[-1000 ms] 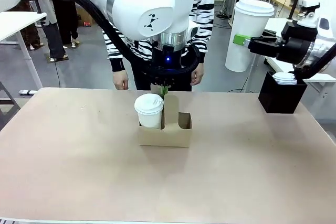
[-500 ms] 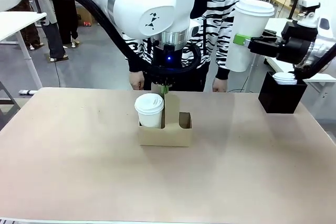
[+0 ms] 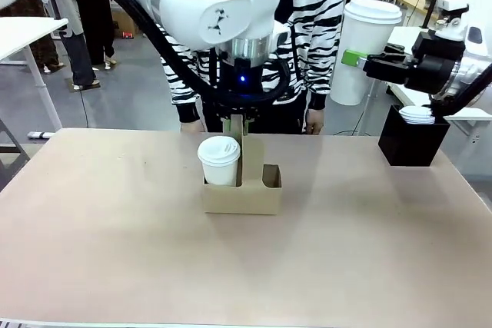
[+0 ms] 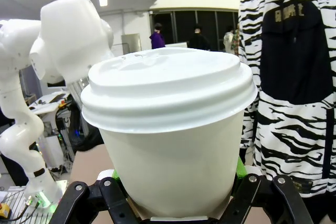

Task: Pour a drink into a cup and package it in a carrier.
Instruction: Insert the held 600 ml Paper Cup into the Cup Carrier.

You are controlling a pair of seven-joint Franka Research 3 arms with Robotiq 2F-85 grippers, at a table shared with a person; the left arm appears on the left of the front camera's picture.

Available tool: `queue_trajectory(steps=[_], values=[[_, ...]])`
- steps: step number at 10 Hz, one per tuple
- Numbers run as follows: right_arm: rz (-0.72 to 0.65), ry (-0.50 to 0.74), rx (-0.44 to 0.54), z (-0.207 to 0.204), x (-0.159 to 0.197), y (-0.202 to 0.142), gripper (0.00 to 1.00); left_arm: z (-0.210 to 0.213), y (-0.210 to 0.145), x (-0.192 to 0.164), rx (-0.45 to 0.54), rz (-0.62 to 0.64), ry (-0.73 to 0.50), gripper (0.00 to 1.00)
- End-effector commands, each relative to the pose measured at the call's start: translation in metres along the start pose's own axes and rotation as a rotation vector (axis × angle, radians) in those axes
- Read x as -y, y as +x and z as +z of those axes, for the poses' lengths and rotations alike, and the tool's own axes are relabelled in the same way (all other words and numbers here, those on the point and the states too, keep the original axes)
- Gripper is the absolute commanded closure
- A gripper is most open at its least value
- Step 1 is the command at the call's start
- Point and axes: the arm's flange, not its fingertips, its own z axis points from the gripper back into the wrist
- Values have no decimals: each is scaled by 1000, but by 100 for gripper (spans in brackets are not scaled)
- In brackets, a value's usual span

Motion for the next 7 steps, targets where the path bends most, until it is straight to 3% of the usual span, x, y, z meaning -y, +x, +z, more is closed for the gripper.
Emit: queue_trajectory(steps=[1,4,7], values=[[15,4,15,-1,0,3,19,35,-4,-29,-14,-68,-55,0],[-17,100,-14,-29,32,-9,19,103,-4,-93,-63,-202,-233,0],[-71,321,-41,-78,61,-35,19,129,-20,-180,-114,-412,-224,0]])
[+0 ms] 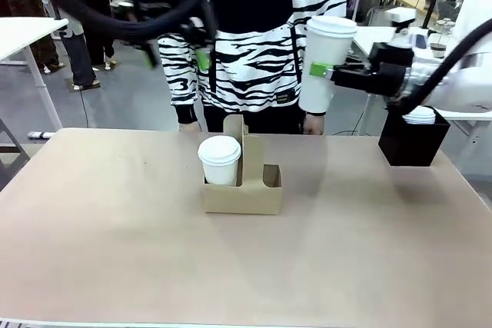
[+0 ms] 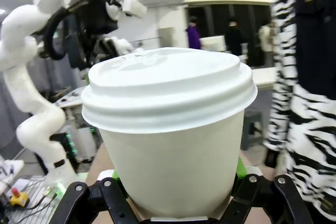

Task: Pour a drink into a cup and package it in a carrier.
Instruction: Insert the held 600 ml Paper Cup into the Cup Carrier.

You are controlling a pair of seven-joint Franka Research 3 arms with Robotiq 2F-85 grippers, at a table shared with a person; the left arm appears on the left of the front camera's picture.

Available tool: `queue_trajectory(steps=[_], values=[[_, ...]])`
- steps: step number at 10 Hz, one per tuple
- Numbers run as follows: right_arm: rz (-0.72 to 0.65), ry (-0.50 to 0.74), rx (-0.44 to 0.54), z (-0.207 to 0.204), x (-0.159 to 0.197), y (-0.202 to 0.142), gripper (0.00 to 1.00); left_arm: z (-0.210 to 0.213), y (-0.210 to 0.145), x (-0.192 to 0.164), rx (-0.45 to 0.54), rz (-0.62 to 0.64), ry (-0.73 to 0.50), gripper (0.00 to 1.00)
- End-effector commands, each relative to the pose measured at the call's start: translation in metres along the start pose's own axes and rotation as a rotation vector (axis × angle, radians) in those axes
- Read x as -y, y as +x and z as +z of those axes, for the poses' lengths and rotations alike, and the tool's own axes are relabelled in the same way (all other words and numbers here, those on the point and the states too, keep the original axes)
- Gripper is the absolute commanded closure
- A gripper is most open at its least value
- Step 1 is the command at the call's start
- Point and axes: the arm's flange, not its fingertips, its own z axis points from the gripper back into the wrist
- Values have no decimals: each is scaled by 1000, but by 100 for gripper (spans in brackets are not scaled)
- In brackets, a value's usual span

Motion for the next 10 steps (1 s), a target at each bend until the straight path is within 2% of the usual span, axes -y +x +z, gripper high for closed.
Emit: queue_trajectory(steps=[1,2,4,5,6,8,9,10], values=[[-2,162,-21,-16,27,-3,19,-2,-38,-54,-59,-200,3,0],[14,222,-38,-25,33,-13,19,-4,-56,-82,3,-242,0,0],[24,314,-22,-36,38,-24,19,-18,-83,-133,57,-391,-12,0],[69,271,-30,-32,32,-23,19,-31,-85,-147,111,-335,43,0],[-12,261,-39,-39,32,-31,19,-5,-69,-117,-5,-323,-4,0],[-12,261,-39,-39,32,-31,19,-5,-69,-117,-5,-323,-4,0],[-12,261,-39,-39,32,-31,19,-15,-78,-133,24,-343,10,0],[1,269,-38,-38,34,-34,19,-27,-70,-148,43,-401,-65,0]])
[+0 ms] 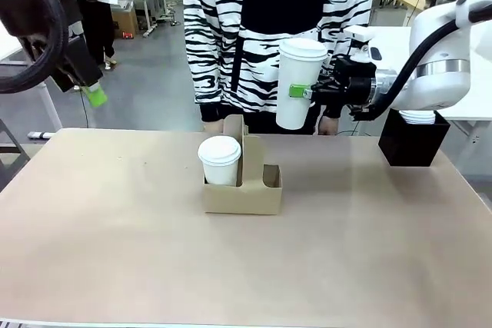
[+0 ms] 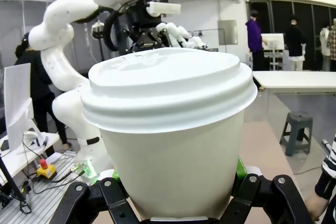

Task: Pour a drink into a cup and package it in a carrier.
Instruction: Insert the held 600 ml Paper Cup into the Cup Carrier.

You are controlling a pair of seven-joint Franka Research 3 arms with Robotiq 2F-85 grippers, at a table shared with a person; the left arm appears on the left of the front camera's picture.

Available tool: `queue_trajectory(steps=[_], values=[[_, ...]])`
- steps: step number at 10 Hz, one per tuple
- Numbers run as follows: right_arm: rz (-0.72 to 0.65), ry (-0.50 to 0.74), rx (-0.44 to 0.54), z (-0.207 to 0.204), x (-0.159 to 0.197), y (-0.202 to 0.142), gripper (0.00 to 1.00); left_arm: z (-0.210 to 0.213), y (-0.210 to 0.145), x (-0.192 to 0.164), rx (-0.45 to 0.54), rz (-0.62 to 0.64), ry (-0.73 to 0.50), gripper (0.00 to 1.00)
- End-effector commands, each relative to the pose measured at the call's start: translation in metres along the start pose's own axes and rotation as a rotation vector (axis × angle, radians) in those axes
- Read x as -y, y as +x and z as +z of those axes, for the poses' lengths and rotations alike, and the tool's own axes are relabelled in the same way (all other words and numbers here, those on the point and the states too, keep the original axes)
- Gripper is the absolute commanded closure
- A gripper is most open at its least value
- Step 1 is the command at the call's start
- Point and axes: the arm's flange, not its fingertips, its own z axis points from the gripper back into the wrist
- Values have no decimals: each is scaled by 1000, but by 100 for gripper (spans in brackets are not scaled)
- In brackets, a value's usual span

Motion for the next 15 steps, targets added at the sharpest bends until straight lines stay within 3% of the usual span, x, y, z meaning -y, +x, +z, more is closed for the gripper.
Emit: queue_trajectory(steps=[1,4,7,8,9,15], values=[[4,33,-34,-10,10,-6,19,-17,-15,-32,77,-102,-112,0],[-16,117,-59,-35,31,-31,19,-36,-68,-69,170,-183,-170,0],[-20,192,-59,-49,35,-56,19,-63,-100,-78,233,-417,-180,0],[-13,205,-60,-50,36,-65,19,-69,-100,-79,247,-409,-187,0],[-8,219,-44,-49,34,-72,19,-54,-95,-80,183,-345,-163,0],[-20,293,-5,-42,40,-120,19,-54,-95,-80,183,-345,-163,0]])
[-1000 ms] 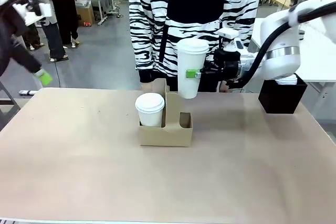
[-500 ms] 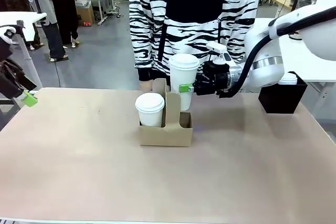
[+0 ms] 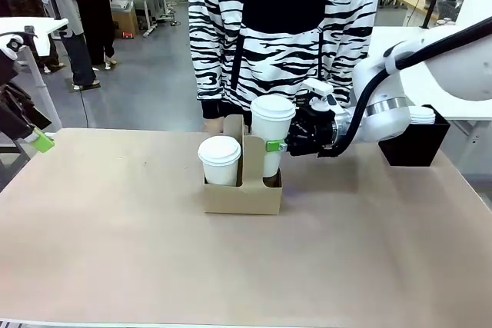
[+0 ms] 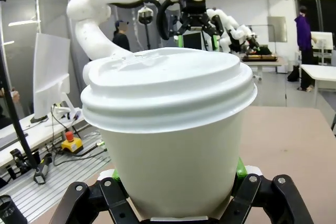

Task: Pour a drink into a cup and package it in a carrier.
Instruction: Insert the held 600 ml Paper Cup into the Cup Carrier.

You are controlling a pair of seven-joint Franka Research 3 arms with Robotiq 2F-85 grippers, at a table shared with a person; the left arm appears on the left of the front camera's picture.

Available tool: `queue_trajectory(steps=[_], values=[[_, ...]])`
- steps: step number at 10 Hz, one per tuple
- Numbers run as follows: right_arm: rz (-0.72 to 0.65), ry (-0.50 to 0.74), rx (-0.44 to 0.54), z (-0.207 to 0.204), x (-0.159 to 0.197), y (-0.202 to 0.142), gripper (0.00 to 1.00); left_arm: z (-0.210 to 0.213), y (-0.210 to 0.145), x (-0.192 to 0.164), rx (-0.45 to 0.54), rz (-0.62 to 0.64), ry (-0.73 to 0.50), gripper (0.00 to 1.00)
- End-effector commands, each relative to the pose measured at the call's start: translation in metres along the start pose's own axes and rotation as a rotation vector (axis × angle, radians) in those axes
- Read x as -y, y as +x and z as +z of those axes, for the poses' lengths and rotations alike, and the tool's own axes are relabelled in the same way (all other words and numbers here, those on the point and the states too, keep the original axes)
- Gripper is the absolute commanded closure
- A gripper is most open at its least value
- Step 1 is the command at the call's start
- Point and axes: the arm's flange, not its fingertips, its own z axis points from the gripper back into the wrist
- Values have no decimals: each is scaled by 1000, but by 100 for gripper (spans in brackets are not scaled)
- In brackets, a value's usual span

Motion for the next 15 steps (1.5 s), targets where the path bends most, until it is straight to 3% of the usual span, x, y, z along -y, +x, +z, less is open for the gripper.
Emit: queue_trajectory(steps=[1,11,12,15], values=[[5,37,8,9,12,-9,19,2,3,1,9,21,-13,0],[-69,103,-53,2,9,-55,19,2,3,1,9,21,-13,0],[-63,110,-69,2,9,-55,0,2,3,1,9,21,-13,0],[-19,97,-125,9,2,-40,0,2,3,1,9,21,-13,0]])
